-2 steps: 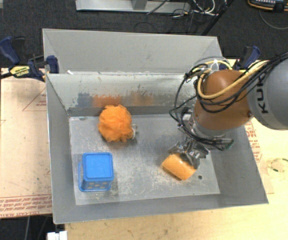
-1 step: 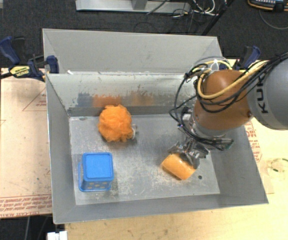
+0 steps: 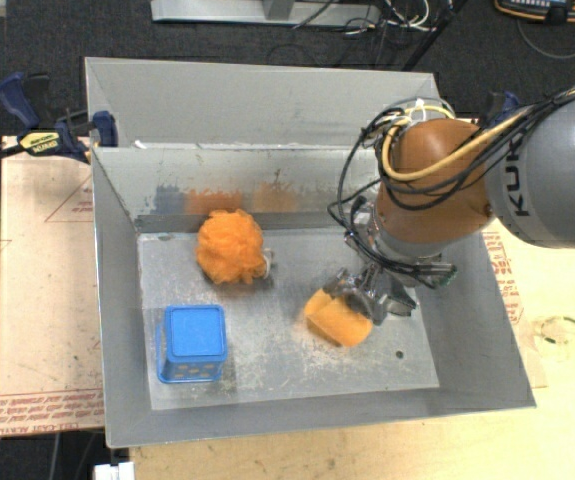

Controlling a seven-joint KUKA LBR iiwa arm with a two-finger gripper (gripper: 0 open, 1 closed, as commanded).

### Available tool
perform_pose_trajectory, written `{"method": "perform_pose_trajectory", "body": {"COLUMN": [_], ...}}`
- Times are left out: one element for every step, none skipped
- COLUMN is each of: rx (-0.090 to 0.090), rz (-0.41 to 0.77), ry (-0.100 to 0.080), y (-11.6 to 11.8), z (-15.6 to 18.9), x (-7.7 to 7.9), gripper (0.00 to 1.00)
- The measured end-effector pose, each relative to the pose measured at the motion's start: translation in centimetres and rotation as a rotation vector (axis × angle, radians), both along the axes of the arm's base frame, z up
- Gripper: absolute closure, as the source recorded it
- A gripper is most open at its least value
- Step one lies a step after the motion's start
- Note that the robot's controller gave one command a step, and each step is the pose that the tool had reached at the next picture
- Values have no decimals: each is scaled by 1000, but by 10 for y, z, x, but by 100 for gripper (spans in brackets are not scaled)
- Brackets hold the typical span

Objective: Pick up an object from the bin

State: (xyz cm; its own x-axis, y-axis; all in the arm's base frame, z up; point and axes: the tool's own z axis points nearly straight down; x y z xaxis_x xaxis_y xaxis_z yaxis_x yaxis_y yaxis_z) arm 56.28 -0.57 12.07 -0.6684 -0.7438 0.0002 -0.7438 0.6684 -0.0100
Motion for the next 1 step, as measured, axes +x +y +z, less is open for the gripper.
{"method": "perform_pose_trajectory", "body": {"rx": [2], "rz": [65], "ry": [-8], "y": [14], "z": [28], "x": [-4], "gripper": [100]}}
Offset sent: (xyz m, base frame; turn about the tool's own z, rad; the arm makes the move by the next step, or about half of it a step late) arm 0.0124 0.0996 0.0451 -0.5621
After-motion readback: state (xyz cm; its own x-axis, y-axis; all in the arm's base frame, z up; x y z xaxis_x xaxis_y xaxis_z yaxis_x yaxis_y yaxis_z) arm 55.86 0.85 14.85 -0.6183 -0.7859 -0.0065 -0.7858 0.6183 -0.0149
